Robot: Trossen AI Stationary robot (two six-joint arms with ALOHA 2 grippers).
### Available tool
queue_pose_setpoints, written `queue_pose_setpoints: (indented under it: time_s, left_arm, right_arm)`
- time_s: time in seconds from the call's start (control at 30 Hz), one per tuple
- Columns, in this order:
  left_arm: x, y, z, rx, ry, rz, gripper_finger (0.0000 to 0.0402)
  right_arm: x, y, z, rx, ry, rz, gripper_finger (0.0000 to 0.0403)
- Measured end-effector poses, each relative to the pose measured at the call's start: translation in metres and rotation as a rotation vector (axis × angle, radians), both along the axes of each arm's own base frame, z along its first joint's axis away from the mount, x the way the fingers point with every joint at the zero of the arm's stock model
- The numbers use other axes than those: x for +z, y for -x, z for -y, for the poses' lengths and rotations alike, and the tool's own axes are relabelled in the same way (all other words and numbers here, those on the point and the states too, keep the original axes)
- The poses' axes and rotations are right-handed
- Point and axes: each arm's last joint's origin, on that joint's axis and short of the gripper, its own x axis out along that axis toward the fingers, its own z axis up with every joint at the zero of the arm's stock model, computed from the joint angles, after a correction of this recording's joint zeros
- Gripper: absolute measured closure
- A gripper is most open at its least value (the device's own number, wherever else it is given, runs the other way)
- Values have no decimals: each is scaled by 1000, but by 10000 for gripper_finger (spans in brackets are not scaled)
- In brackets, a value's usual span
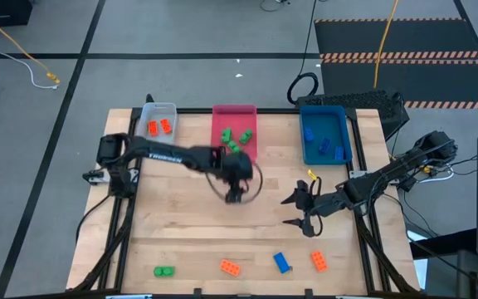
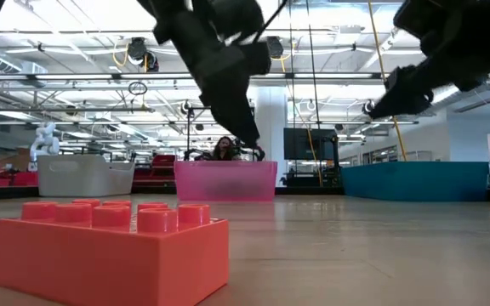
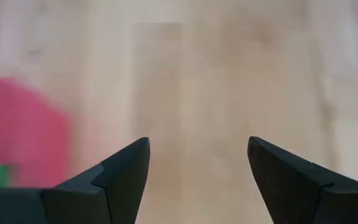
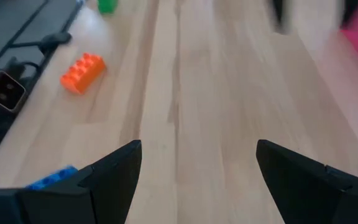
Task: Sort & place blocks by color
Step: Put the blue game piece into the blue bin
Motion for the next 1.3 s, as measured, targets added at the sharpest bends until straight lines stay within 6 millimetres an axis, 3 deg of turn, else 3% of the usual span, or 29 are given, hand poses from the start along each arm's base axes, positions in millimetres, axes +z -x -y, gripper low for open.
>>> queue_pose_setpoints:
  time_s: [0.23,0.53,0.73,0.9,1.0,1.1,1.3]
  left_arm:
    - [-1,2,64,-74,-37,11,128]
    - [-20,4,97,-86,-20,208,128]
    - [-25,9,96,-58,-53,274,128]
    - [-14,15,94,-63,-82,374,128]
    - [-5,29,87,-86,-136,398,128]
    - [20,41,69,-72,-179,488,128]
    - [89,60,36,-27,-257,745,128]
  right_arm:
    - [-1,2,-4,-13,-58,-17,90]
    - [1,10,-22,101,-74,-4,90]
    - [13,10,-31,128,-66,-53,90]
    - [44,2,-36,120,-39,-68,90]
    - [57,-1,-37,94,-9,-119,90]
    - [67,-7,-39,72,22,-197,90]
    - [78,-35,-54,38,86,-358,90]
